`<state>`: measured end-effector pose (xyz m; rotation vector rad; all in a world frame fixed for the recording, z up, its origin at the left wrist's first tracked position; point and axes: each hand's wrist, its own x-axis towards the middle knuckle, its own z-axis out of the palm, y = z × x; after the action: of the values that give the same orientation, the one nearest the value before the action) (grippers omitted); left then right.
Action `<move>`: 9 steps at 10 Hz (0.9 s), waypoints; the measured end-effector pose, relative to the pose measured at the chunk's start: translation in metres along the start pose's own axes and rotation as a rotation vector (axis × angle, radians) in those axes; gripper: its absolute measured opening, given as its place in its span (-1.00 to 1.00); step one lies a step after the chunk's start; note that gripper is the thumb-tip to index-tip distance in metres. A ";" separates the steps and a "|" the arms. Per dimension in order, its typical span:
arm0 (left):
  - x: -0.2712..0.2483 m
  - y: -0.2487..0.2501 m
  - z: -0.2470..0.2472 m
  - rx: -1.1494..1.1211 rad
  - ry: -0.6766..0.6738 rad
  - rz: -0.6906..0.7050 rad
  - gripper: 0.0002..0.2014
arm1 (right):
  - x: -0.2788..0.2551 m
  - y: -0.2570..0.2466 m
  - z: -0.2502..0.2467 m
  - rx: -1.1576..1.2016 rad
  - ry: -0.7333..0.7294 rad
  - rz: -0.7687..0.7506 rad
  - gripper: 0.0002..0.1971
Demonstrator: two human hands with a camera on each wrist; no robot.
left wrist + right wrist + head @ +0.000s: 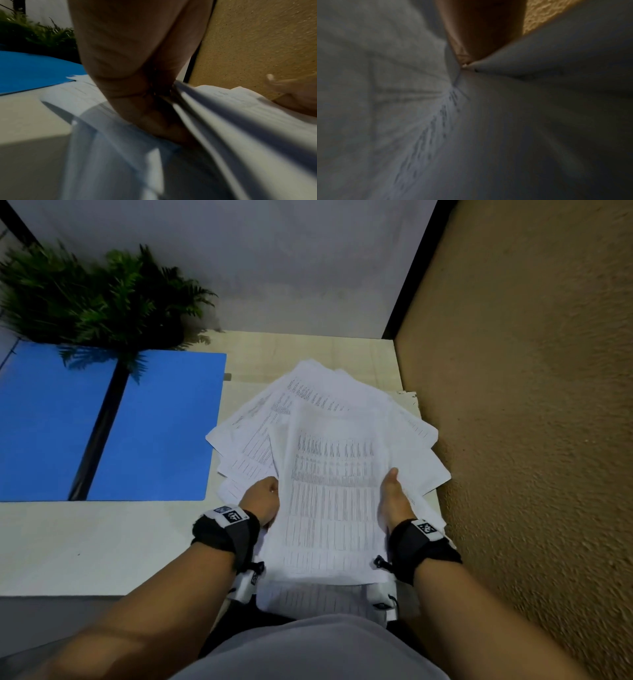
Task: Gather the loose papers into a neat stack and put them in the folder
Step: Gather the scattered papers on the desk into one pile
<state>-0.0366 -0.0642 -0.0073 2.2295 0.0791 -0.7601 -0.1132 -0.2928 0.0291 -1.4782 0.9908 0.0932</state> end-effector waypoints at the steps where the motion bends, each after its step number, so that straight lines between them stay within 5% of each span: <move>1: -0.002 0.006 0.004 -0.064 0.127 -0.029 -0.81 | 0.013 0.014 -0.001 0.121 -0.106 0.063 0.12; 3: 0.002 0.007 0.001 -0.056 0.096 0.035 -0.78 | 0.015 0.019 -0.014 -0.118 -0.040 0.117 -0.22; 4: 0.019 0.012 -0.028 -0.137 0.365 -0.009 -0.82 | 0.015 0.015 -0.028 -0.053 0.010 0.147 -0.46; 5: 0.041 0.011 -0.060 0.103 0.426 -0.027 -0.54 | 0.032 0.028 -0.050 -0.024 0.063 0.228 -0.50; 6: 0.057 0.010 -0.075 0.220 0.274 -0.086 -0.32 | 0.025 0.019 -0.060 -0.144 0.111 0.165 -0.47; 9: 0.047 0.011 -0.075 -0.023 0.408 -0.001 -0.69 | 0.013 -0.001 -0.046 0.311 -0.115 0.170 -0.69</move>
<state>0.0420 -0.0280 0.0141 2.3304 0.2854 -0.2921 -0.1269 -0.3387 0.0321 -1.0927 0.9872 0.1390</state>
